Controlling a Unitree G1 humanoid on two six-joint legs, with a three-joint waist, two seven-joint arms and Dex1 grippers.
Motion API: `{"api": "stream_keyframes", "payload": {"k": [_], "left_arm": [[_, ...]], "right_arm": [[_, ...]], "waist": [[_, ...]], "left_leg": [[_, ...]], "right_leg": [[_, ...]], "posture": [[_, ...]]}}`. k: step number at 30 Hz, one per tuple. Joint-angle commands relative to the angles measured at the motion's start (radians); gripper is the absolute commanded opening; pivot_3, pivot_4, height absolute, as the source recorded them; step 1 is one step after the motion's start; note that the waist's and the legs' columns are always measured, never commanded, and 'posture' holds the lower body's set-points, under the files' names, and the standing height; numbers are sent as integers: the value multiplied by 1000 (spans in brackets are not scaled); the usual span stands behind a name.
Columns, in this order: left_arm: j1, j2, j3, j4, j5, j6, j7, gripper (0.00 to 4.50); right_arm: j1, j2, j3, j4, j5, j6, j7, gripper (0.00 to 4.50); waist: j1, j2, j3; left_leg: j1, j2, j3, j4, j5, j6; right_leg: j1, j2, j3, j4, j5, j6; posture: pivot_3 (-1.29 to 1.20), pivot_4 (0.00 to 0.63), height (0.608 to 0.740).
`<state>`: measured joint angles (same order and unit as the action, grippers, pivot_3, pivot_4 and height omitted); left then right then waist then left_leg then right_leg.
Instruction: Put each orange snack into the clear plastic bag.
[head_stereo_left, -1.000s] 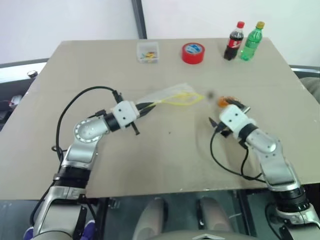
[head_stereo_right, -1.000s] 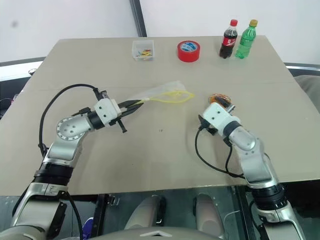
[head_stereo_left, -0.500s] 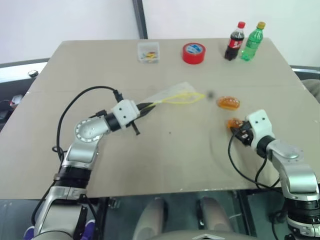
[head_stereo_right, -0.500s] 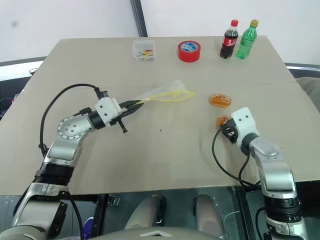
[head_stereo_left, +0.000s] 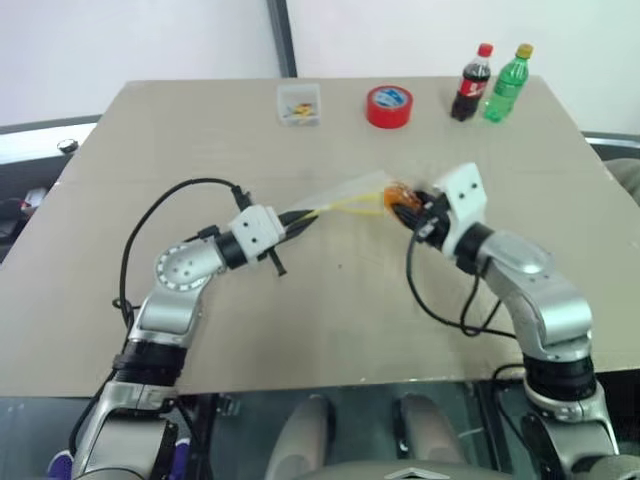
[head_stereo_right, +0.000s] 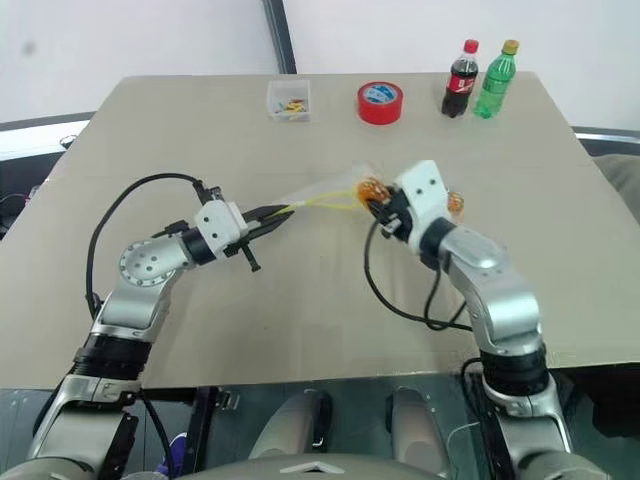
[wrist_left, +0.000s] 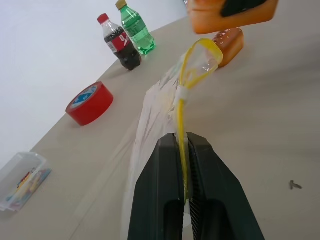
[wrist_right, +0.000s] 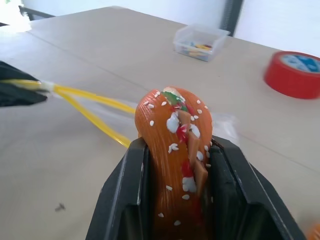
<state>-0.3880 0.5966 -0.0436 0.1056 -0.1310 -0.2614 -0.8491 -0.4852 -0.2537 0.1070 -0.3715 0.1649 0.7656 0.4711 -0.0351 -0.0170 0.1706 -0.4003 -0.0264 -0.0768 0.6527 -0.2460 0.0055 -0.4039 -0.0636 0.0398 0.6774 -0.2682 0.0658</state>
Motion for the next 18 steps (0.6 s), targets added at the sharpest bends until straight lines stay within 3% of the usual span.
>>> {"api": "stream_keyframes", "payload": {"k": [1,18], "left_arm": [[-2,1,11,-64,-9,12,10,0],[-9,4,15,-84,4,66,33,0]], "right_arm": [[-21,-11,34,14,-11,-37,2,1425],[22,-66,17,-120,35,22,-11,1425]], "waist": [[0,0,0],[-5,0,0]], "left_leg": [[0,0,0,0,0,0],[0,0,0,0,0,0]], "right_leg": [[0,0,0,0,0,0],[0,0,0,0,0,0]], "posture": [[0,150,740],[0,150,740]]}}
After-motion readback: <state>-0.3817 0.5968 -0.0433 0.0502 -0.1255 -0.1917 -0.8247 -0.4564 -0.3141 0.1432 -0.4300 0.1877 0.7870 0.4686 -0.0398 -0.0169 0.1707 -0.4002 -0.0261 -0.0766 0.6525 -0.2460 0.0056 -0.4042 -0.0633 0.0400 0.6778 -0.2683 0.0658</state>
